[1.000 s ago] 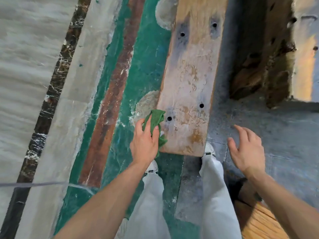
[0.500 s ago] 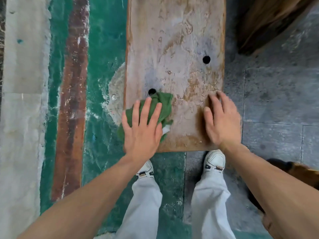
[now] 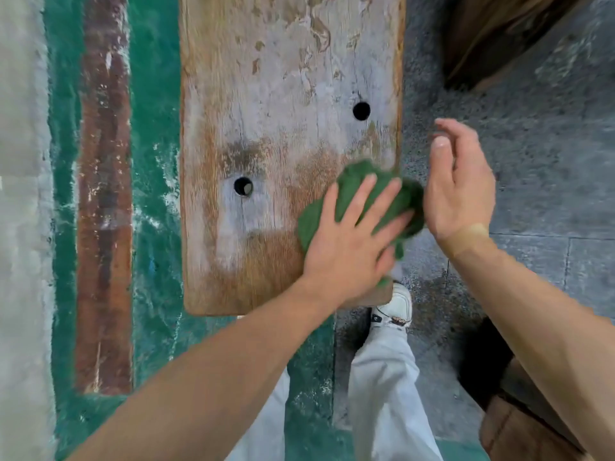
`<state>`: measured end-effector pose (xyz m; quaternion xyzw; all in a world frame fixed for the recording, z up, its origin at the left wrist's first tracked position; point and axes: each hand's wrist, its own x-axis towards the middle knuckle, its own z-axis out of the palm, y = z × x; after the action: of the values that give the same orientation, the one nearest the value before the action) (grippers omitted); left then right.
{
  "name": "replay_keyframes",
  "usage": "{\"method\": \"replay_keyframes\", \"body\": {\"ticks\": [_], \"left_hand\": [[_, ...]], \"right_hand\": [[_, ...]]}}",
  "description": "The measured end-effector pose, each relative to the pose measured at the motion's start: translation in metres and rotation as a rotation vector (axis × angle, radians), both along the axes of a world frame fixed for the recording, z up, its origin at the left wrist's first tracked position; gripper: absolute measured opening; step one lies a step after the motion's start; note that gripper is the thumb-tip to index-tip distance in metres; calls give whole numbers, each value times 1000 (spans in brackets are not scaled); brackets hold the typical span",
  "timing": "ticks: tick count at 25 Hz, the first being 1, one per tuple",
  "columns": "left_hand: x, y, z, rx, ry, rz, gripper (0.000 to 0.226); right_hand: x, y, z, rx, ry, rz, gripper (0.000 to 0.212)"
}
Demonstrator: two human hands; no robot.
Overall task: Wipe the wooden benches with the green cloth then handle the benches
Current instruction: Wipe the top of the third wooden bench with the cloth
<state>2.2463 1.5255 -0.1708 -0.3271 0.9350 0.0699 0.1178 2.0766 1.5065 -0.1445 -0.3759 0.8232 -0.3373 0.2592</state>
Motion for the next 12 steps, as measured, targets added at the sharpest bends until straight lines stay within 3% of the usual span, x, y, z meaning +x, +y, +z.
{"method": "replay_keyframes", "body": {"ticks": [3,6,9,10,12], "left_hand": [[121,35,20,-6,-71,-148,62],[180,-29,25,-90,-54,79,60],[84,-107,15,-176,22,548,59],[41,-113,11,-161,22,568,60],[-16,-83,3,-77,59,279,61]], "right_hand": [[-10,-4,0,-26,-12,-45,42],[-6,-2,-5,24,-53,-59,43],[-3,-1,-9,37,-47,-68,43],[-2,-2,-8,29,-38,-63,43],[-3,-6,-6,-2,-14,-73,44]]}}
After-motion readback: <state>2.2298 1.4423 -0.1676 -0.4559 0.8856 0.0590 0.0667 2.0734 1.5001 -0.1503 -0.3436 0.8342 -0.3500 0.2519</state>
